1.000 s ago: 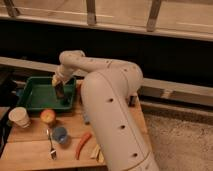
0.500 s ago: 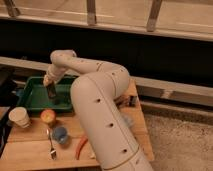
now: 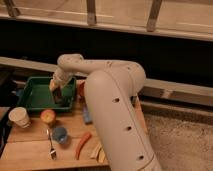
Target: Wipe tray with eraser
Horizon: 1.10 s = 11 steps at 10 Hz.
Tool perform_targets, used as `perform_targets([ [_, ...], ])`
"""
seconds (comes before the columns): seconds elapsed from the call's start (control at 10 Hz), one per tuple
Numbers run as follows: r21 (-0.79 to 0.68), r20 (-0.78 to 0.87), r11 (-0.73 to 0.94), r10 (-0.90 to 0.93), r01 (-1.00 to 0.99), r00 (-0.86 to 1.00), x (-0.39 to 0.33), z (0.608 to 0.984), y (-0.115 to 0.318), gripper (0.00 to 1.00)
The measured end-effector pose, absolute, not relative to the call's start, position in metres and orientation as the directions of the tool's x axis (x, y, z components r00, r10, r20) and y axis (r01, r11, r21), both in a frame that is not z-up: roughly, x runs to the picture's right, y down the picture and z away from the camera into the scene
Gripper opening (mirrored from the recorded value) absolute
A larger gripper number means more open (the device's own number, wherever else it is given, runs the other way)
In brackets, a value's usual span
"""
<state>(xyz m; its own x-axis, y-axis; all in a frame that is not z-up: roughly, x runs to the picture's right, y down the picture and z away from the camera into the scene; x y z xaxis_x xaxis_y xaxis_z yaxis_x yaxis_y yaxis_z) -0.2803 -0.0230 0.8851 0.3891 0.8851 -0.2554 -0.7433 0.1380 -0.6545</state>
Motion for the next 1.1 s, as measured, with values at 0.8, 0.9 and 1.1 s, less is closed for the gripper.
perform_targets([
  [0.8, -0.709, -0.190, 0.205, 0.865, -0.674, 0.464, -0.363, 0.912, -0.055, 0.06],
  [0.9, -0.728, -0.185, 0.202, 0.862, -0.655, 0.472, -0.372, 0.908, -0.048, 0.06],
  [1.1, -0.761, -0.183, 0.201, 0.846, -0.617, 0.501, -0.386, 0.890, -0.024, 0.06],
])
